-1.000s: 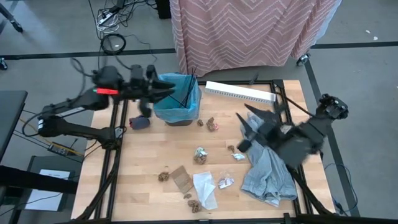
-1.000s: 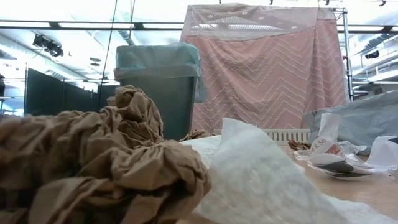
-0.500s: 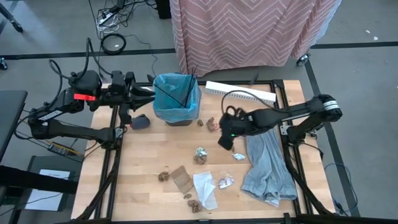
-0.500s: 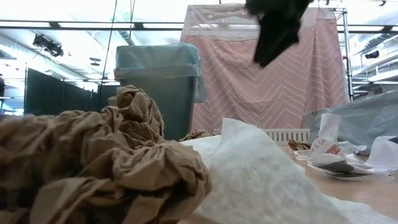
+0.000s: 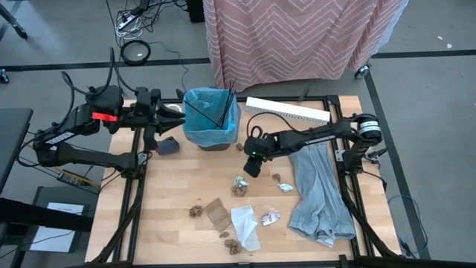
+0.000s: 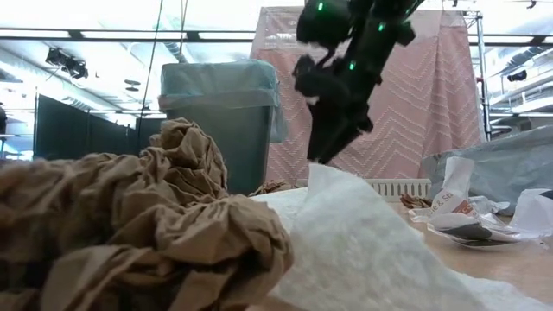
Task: Place trash/remove bag and relplace
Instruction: Put the brown napkin into the black trash bin, then put the piece of cardboard into the black trash bin
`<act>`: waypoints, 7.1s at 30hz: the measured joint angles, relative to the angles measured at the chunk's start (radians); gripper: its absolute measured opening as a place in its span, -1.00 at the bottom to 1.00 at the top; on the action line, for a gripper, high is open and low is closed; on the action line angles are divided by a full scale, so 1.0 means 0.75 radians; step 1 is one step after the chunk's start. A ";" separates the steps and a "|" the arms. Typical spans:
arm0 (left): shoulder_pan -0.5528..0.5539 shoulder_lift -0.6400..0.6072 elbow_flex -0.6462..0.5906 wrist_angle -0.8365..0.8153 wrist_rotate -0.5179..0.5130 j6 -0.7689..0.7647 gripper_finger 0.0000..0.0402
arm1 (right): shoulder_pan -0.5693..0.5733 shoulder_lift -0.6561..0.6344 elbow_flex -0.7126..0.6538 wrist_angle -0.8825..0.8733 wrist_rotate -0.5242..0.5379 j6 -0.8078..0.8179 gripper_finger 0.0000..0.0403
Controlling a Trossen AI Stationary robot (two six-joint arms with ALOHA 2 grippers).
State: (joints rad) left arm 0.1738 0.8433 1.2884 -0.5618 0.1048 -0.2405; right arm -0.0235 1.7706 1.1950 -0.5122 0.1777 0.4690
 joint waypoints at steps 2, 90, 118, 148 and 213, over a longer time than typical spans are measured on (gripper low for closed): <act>0.000 0.000 0.000 0.000 0.001 0.000 -0.47 | -0.016 0.037 0.000 0.007 -0.003 -0.015 -0.16; 0.000 0.010 -0.001 -0.198 -0.184 -0.105 -0.47 | -0.153 0.128 0.101 0.205 -0.077 -0.202 -0.06; 0.000 0.010 -0.001 -0.195 -0.264 -0.070 -0.47 | -0.223 0.225 -0.122 0.681 -0.016 -0.134 -0.08; 0.000 0.010 -0.002 -0.176 -0.265 -0.079 -0.47 | -0.094 -0.510 -0.102 0.300 0.108 0.094 -1.00; -0.564 0.746 -0.814 0.581 0.002 -1.016 -0.47 | 0.171 -0.583 0.877 -0.511 -0.055 -0.315 0.21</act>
State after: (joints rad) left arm -0.2489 1.4032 0.6777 -0.1261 0.1060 -1.0028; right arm 0.1045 1.3332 1.8526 -0.8957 0.1364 0.2330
